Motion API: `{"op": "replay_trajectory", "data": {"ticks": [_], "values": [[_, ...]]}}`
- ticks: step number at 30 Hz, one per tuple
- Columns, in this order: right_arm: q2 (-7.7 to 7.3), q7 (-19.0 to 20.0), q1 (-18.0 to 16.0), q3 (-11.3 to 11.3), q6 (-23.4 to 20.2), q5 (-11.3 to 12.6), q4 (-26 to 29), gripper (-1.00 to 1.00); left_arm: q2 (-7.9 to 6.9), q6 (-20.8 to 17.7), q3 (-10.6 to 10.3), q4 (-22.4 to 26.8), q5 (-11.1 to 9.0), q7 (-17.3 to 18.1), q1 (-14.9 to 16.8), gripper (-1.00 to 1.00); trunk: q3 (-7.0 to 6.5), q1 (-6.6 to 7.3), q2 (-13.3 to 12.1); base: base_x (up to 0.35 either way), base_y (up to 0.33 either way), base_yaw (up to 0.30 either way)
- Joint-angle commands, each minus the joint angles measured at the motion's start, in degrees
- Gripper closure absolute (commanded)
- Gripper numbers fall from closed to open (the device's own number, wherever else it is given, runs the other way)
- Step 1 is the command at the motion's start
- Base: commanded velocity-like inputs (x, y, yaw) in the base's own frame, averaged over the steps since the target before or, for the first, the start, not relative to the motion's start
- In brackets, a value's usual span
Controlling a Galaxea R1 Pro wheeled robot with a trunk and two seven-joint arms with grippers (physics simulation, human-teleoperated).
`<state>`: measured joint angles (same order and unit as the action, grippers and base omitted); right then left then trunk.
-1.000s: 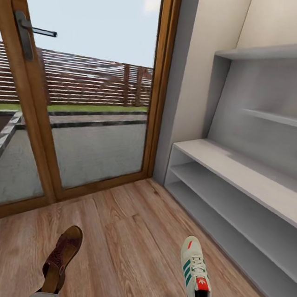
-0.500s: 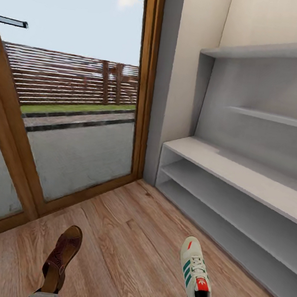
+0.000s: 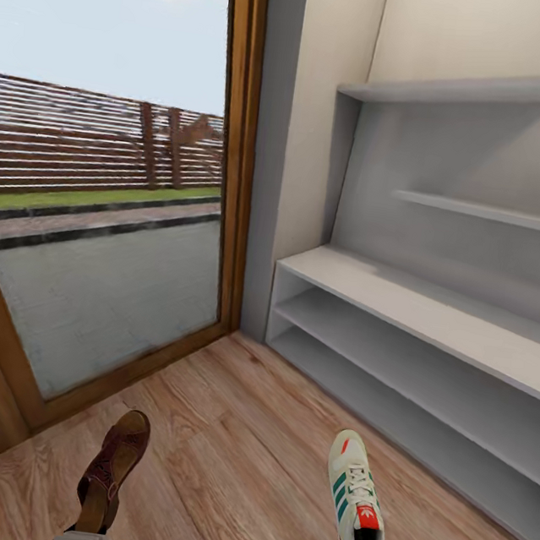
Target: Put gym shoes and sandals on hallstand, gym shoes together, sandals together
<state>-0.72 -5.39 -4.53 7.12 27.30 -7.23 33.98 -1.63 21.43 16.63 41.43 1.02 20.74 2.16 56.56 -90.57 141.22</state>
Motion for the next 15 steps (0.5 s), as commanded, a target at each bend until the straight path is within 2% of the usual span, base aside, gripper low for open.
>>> {"op": "replay_trajectory", "data": {"ticks": [1, 15], "values": [[0.02, -0.3, 0.0, 0.1, 0.1, -0.6, 0.0, 1.0, 0.03, 0.2, 0.2, 0.0, 0.2, 0.4, 0.0, 1.0, 0.05, -0.01, 0.0, 0.223, 0.271, -0.285], [0.02, -0.3, 0.0, 0.1, 0.1, -0.6, 0.0, 1.0, 0.04, 0.2, 0.2, 0.0, 0.2, 0.3, 0.0, 1.0, 0.05, -0.01, 0.0, 0.232, 0.27, -0.284]]}}
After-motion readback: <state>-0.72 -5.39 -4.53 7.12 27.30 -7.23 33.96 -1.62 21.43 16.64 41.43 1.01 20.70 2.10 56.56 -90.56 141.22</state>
